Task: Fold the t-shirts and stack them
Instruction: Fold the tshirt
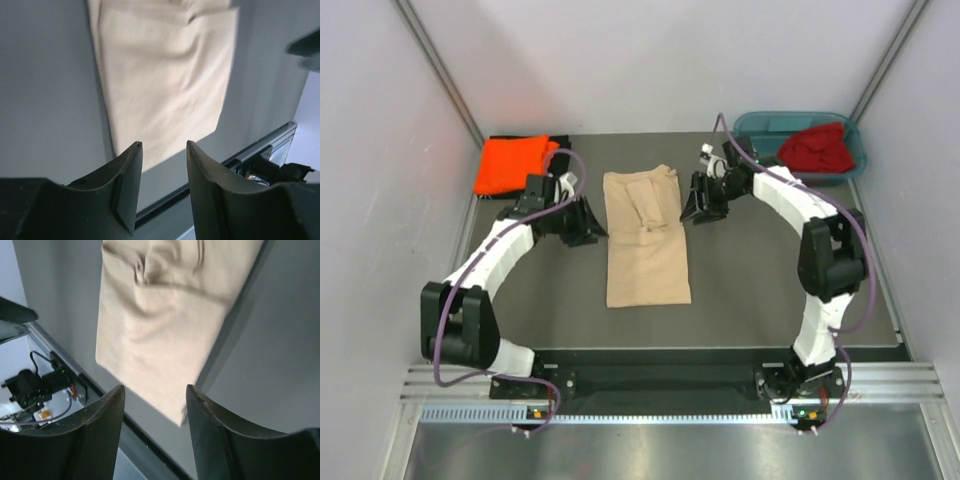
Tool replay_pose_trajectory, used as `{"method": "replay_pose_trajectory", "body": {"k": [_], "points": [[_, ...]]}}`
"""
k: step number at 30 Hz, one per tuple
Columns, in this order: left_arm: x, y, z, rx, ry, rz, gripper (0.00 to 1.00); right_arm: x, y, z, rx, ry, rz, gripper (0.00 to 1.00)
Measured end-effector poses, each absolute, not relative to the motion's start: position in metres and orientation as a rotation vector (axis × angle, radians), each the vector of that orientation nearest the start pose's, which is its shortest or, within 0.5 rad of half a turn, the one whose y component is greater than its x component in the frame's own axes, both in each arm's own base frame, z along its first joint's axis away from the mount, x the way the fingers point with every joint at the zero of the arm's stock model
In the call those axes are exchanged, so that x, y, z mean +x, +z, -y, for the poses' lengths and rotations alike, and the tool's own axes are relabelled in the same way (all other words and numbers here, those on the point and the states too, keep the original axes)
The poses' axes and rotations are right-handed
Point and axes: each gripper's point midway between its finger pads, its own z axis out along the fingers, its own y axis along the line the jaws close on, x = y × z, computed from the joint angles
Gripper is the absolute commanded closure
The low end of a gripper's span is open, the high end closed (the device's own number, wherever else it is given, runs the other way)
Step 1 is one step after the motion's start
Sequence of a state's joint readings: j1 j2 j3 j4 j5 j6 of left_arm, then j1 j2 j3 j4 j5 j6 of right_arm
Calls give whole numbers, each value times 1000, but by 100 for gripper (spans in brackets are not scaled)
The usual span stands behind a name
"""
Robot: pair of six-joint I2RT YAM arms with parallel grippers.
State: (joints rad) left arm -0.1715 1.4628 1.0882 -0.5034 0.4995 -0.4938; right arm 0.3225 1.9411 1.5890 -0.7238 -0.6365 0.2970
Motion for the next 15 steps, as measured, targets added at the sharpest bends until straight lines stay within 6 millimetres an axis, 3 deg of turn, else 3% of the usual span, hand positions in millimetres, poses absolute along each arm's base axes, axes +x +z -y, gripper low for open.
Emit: {"method": "replay_pose_trajectory", "body": {"k": [3,7,11,15], "points": [[280,117,155,-275,-920,-2613,53,329,127,-231,-242,1045,-2705,45],[231,89,157,-387,-945,-2724,51,271,100,-218,-174,1069,-2785,43],[209,74,163,-499,-976,-2777,50,223,66,-212,-69,1098,-2872,42],[197,58,164,-637,-981,-2816,50,197,48,-219,-28,1128,-2894,42]]}}
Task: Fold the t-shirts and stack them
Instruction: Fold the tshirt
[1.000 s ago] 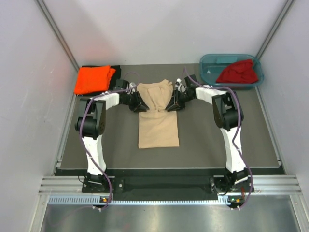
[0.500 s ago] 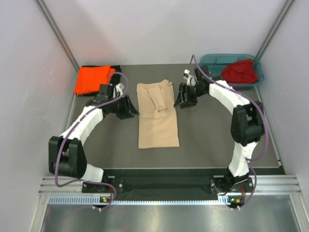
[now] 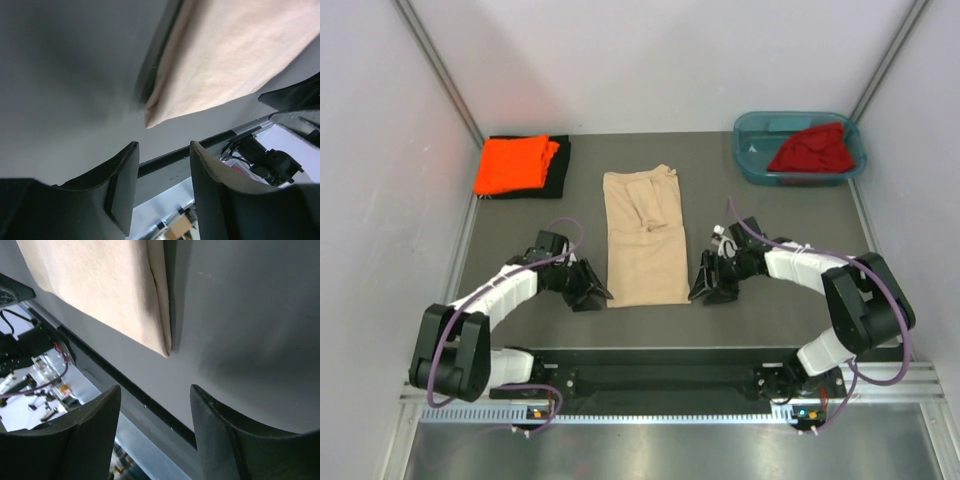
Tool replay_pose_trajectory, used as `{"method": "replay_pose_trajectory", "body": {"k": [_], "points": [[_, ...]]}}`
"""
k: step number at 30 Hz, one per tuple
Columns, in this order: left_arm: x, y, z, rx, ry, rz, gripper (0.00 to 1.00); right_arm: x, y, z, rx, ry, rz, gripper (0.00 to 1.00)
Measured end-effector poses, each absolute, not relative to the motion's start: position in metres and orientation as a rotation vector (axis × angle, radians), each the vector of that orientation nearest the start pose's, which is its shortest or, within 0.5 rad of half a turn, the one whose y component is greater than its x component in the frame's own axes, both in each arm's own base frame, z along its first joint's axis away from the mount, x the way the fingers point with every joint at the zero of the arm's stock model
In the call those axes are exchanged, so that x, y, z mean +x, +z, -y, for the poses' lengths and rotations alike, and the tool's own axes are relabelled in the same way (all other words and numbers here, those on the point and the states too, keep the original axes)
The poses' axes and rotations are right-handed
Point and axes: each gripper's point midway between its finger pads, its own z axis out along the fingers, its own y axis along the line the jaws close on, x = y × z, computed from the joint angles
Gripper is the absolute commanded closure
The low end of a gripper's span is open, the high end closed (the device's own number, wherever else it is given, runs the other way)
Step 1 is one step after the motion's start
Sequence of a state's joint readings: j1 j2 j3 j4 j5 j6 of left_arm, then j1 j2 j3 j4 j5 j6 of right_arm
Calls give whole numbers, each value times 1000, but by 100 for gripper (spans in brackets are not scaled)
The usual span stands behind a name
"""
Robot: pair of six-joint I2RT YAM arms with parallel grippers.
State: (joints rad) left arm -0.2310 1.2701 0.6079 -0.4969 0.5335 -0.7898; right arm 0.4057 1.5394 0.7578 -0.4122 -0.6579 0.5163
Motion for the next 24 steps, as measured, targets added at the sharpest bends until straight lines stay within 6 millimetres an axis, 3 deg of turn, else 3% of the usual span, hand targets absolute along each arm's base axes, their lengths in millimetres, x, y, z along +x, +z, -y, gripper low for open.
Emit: {"method": "replay_pose_trajectory", "body": {"k": [5,13,24], "points": [[189,44,165,-781,-969,-2852,49,189,35,-227,69,1175,-2859,42],[189,26,164,-970,-936,-2849,51,207,36,-238,171,1242,-2751,43],[204,24,173,-1076,-1004,-2799,54,210,36,-239,165,1243,-2737,44]]}}
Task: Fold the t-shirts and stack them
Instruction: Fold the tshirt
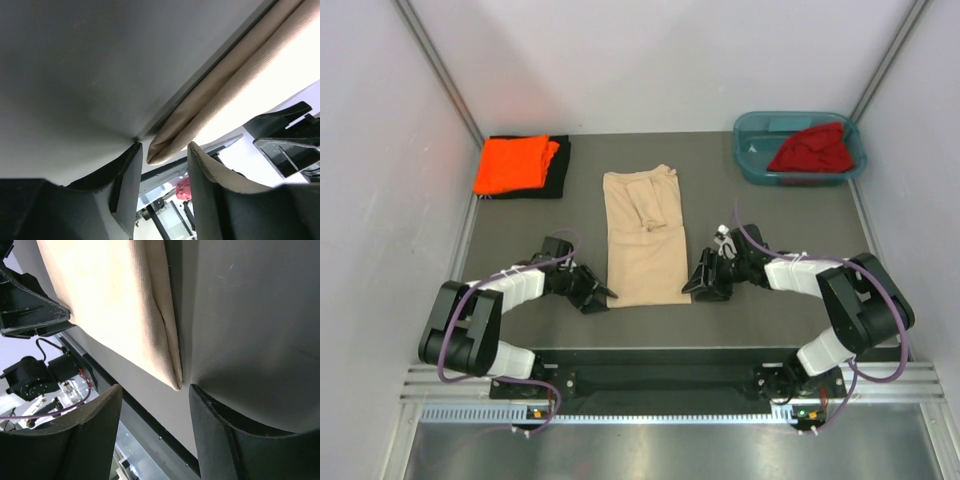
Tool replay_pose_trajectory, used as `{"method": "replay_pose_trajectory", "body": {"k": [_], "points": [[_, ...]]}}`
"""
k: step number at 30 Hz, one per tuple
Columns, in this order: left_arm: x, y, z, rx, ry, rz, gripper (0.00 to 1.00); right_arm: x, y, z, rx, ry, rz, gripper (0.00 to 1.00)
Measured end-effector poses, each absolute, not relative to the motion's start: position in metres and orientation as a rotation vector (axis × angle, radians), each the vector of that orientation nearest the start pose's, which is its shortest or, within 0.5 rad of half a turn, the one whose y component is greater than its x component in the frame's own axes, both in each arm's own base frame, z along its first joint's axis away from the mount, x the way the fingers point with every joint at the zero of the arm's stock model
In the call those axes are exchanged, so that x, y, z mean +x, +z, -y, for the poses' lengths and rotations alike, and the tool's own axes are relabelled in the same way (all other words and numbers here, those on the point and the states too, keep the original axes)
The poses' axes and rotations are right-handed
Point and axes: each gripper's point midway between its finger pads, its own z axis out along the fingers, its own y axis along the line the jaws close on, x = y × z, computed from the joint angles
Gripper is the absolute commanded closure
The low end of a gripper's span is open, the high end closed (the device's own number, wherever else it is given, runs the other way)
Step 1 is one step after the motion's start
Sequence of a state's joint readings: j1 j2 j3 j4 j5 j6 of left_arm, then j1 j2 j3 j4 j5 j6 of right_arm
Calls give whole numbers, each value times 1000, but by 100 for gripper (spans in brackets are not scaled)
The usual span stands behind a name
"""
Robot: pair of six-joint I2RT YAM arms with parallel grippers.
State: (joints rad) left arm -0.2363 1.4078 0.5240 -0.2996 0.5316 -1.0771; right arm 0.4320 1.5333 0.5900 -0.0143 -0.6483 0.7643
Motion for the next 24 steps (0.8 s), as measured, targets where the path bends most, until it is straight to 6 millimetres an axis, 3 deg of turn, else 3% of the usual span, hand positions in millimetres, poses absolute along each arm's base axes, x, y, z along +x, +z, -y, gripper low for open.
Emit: {"method": "replay_pose_trajectory", "body": {"k": [4,14,17,24], "points": [[204,23,176,-1096,-1034,-2785,58,210,35,-239,161,1242,-2739,44],[201,18,175,-1112,-1037,-2778,87,211,33,-239,191,1241,-2738,46],[202,17,175,-1107,-1036,-2774,100,210,31,-239,222,1249,-2738,47],[203,18,177,-1090,-1060,-2770,100,209,29,-239,271,1263,-2731,51]]}}
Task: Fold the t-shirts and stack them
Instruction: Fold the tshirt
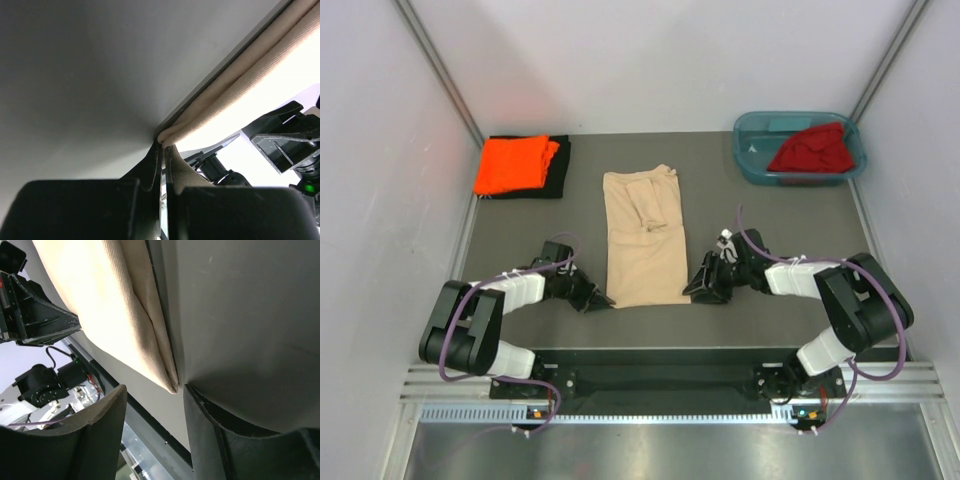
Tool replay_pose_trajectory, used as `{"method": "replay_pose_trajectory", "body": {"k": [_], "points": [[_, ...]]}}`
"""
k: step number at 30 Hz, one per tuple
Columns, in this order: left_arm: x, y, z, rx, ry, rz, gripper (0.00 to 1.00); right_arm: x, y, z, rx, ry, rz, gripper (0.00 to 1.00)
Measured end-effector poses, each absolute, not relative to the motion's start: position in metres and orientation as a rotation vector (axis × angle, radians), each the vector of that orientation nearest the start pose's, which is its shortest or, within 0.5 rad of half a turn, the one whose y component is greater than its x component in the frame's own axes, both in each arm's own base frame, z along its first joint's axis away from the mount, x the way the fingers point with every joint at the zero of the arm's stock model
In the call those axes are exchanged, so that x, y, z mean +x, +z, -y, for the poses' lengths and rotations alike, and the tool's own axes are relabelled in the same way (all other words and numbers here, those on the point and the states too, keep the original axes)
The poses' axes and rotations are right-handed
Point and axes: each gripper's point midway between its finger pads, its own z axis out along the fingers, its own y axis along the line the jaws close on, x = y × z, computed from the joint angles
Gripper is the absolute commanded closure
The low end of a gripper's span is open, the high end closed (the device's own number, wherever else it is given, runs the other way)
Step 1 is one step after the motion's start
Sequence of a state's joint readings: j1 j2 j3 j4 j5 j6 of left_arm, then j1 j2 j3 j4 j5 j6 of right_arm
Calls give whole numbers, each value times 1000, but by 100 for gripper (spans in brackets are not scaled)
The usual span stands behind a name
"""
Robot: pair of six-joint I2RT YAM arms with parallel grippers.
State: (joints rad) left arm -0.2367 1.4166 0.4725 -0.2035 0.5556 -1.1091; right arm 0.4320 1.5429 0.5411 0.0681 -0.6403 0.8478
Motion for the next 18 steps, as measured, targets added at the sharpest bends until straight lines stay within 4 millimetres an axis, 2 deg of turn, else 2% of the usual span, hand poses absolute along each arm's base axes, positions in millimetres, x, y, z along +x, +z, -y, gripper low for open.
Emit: {"method": "replay_pose_trajectory", "body": {"k": [10,18], "points": [[204,20,178,-1087,-1079,-2763,100,196,27,-236,335,1293,-2724,52],[203,20,179,-1085,-1084,-2765,100,204,26,-243,416,1345,-2705,53]]}}
